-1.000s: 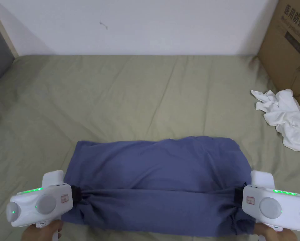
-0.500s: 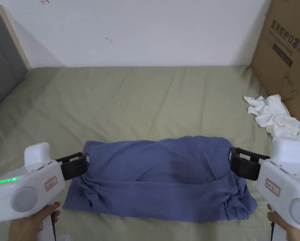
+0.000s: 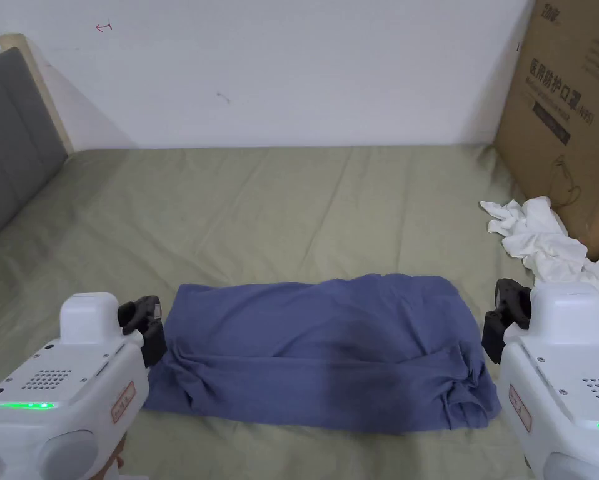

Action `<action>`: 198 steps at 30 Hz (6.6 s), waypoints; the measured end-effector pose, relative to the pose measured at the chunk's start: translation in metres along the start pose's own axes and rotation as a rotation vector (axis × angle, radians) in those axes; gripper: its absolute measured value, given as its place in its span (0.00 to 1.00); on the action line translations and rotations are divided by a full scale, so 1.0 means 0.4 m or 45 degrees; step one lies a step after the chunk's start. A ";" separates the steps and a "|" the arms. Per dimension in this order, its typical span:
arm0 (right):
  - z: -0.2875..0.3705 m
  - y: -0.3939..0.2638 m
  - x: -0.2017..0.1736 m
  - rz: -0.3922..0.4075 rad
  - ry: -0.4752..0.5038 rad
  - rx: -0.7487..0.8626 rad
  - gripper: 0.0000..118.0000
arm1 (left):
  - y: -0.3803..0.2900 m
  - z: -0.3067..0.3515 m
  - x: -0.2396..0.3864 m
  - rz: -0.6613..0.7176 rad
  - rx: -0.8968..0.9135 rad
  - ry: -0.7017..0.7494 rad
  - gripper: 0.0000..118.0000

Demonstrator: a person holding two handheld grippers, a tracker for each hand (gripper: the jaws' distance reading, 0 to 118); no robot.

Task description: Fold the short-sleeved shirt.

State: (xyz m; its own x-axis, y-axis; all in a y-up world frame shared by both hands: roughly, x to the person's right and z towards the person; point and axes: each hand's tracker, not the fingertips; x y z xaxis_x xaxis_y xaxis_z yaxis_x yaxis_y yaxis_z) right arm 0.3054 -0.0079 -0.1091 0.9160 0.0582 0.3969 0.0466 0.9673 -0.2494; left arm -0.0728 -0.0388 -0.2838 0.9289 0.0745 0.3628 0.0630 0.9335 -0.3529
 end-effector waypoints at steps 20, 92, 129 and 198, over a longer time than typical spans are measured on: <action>-0.102 -0.068 0.034 -0.052 -0.034 -0.168 0.02 | -0.225 -0.355 -0.173 0.209 -0.814 0.180 0.75; -0.007 -0.234 0.158 -0.416 0.054 -0.595 0.90 | -0.201 -0.022 -0.120 0.264 -0.653 0.041 0.88; -0.197 -0.017 0.024 -0.083 -0.016 -0.143 0.02 | 0.010 -0.431 -0.086 0.071 -0.387 -0.019 0.04; -0.064 -0.241 0.183 -0.287 0.289 -0.629 0.04 | -0.156 -0.170 -0.260 0.227 -0.633 0.044 0.07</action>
State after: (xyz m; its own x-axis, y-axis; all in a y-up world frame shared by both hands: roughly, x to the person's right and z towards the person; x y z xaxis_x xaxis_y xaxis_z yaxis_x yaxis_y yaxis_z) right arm 0.3783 -0.1031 -0.0785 0.9218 -0.2425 0.3025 0.3803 0.7169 -0.5843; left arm -0.1483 -0.1287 -0.3580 0.9521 0.1974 0.2337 0.0604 0.6277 -0.7761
